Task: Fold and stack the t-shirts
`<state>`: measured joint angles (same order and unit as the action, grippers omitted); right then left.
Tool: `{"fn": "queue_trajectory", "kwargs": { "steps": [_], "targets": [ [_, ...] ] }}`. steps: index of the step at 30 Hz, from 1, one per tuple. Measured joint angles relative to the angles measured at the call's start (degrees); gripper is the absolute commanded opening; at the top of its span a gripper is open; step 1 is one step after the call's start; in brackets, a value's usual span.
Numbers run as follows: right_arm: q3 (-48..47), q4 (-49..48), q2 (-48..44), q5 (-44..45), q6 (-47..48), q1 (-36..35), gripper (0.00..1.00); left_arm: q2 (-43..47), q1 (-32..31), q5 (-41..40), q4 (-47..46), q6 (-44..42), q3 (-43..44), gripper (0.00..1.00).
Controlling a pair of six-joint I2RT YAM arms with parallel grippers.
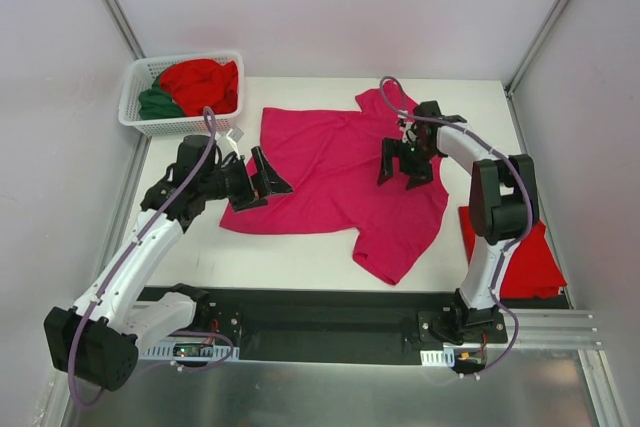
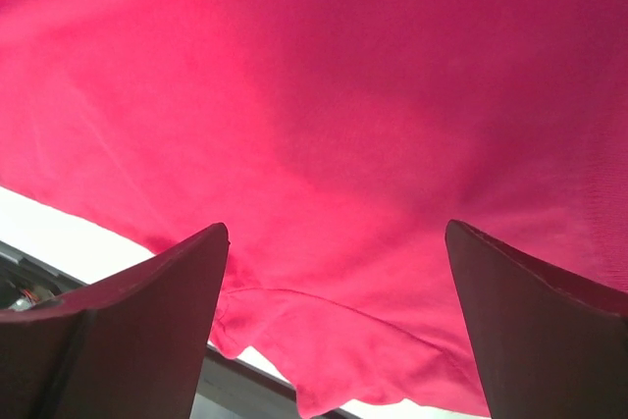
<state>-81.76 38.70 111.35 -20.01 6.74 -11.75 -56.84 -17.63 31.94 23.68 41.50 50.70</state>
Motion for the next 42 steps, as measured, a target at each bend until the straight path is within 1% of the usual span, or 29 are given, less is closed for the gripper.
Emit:
{"fn": "queue_trajectory", "kwargs": {
  "steps": [4,9,12,16,22,26,30,37,42],
  "targets": [
    [2.14,0.87,0.00,0.15,-0.02,-1.53,0.96,-2.38,2.49,0.11,0.15,-1.84,2.21,0.99],
    [4.46,2.97,-0.07,1.09,-0.07,-1.73,0.96,-11.45,4.24,0.66,0.00,-5.64,9.81,0.99],
    [4.55,3.67,-0.11,1.81,-0.04,-1.73,0.96,-19.74,5.03,1.88,0.39,-8.61,15.91,1.00],
    [4.68,4.92,-0.17,2.95,-0.07,-1.75,0.96,-32.09,5.79,2.34,3.28,-13.05,25.49,0.99],
    [5.57,7.10,-0.63,5.66,-0.07,-1.75,0.96,-49.94,6.12,-0.92,8.44,-18.97,38.36,0.99],
    [6.03,9.01,-0.72,7.96,-0.02,-1.75,0.96,-58.66,6.12,-2.95,10.93,-21.57,44.39,0.99],
    [6.54,10.82,-0.72,9.88,0.00,-1.75,0.96,-64.13,6.12,-4.46,13.51,-23.54,49.86,0.99],
    [6.71,12.00,-0.72,10.38,0.24,-1.77,0.96,-71.97,6.12,-4.70,14.03,-25.90,64.39,0.99],
    [6.16,13.29,-0.70,10.36,0.35,-1.99,0.96,-76.08,6.14,-3.98,13.46,-25.94,69.77,0.99]
  ]
}}
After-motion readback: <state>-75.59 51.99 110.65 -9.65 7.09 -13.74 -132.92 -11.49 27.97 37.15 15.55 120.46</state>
